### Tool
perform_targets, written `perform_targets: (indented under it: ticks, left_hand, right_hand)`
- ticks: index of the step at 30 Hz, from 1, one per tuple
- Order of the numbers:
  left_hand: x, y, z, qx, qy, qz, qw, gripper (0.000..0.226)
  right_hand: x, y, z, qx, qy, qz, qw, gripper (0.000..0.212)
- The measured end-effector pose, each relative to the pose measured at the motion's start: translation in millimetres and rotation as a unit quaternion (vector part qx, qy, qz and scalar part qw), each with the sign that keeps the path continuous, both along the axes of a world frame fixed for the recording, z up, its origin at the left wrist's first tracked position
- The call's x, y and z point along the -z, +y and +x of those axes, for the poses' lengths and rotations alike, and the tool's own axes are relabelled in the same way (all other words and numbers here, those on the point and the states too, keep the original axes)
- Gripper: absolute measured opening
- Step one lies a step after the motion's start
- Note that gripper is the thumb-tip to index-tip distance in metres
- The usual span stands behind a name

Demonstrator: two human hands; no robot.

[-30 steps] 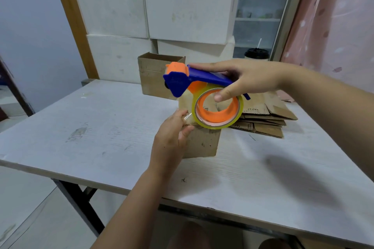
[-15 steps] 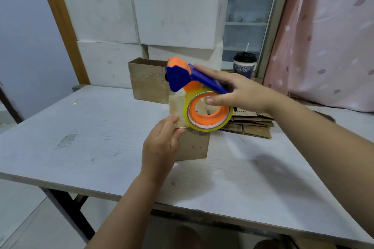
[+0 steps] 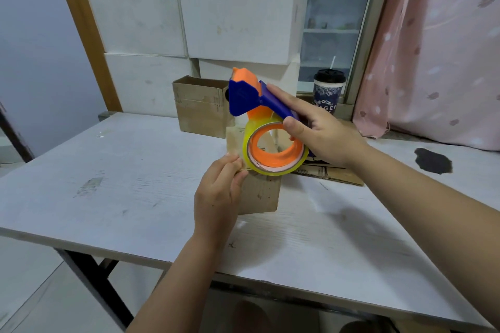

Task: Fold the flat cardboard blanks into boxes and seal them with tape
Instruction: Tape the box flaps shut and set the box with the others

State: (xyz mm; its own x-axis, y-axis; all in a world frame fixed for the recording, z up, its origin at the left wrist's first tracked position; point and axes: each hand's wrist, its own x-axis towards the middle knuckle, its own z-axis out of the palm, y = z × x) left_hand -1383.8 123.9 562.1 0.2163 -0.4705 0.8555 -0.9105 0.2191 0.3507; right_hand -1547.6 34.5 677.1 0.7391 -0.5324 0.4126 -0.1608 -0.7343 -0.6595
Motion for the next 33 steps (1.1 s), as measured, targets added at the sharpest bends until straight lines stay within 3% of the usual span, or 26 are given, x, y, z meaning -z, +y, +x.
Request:
perform_targets:
  ticks: [4, 11, 16, 25, 33]
  left_hand:
    - [1, -2, 3, 0.0, -0.008, 0.0, 1.0, 0.012]
    - [1, -2, 4, 0.003, -0.02, -0.005, 1.0, 0.023]
    - [1, -3, 4, -0.004, -0.046, -0.004, 0.999, 0.013]
    - [0, 1, 14, -0.021, -0.092, -0.015, 0.995, 0.013]
    - [-1, -2, 11, -0.007, -0.107, -0.007, 0.994, 0.017]
  right_hand:
    - [-4, -3, -1, 0.005, 0.004, 0.003, 1.0, 0.049]
    - [-27, -5, -8, -0.011, 0.109, -0.059, 0.992, 0.051]
    - [-43, -14, -22, -0.016, 0.194, -0.113, 0.974, 0.056]
    - [-37, -31, -38, -0.015, 0.239, -0.129, 0.962, 0.06]
    - [-5, -44, -62, 0.004, 0.159, -0.058, 0.986, 0.066]
